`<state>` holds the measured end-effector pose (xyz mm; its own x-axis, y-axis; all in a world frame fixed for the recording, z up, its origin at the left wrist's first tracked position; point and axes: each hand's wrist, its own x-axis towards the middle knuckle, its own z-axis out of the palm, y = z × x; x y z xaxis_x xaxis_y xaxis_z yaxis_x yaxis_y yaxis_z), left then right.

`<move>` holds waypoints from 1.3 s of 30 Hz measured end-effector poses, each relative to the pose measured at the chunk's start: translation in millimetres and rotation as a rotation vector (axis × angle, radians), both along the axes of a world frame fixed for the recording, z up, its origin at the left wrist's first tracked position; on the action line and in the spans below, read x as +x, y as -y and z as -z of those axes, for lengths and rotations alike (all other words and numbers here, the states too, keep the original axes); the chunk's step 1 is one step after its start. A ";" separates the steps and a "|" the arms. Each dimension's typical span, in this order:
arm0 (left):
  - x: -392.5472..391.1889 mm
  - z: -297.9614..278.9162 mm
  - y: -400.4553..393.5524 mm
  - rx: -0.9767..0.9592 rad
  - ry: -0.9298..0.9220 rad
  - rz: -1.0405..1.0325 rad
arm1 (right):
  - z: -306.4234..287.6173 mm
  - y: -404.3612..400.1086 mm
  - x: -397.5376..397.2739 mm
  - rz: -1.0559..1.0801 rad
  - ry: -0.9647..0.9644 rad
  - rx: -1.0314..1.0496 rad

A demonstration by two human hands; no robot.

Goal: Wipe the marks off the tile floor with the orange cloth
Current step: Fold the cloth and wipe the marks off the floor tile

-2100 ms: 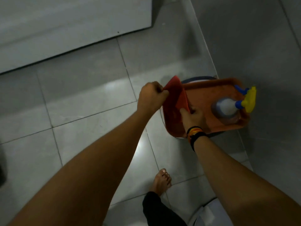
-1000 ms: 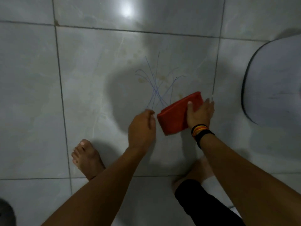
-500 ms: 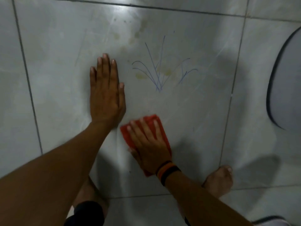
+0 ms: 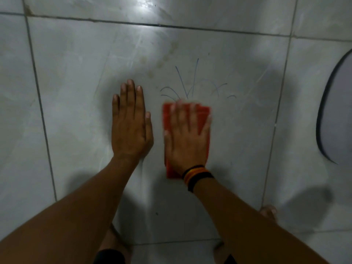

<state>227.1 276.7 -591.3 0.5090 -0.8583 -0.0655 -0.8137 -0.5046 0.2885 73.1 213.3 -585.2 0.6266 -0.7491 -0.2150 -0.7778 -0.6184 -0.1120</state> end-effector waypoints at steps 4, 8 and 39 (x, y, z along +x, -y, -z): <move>0.5 -3.1 0.4 0.029 -0.009 0.008 | -7.4 -7.3 -69.8 -0.267 0.040 0.064; 0.2 1.0 -1.9 0.021 0.005 0.001 | -11.8 64.9 -99.4 0.077 -0.093 0.024; 43.5 -6.6 14.3 0.005 -0.070 -0.281 | -9.1 102.7 9.7 -0.307 0.029 -0.030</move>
<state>270.6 262.4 -584.7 0.7210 -0.6837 -0.1128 -0.6199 -0.7092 0.3359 82.8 110.5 -576.1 0.8298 -0.5299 -0.1747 -0.5513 -0.8271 -0.1095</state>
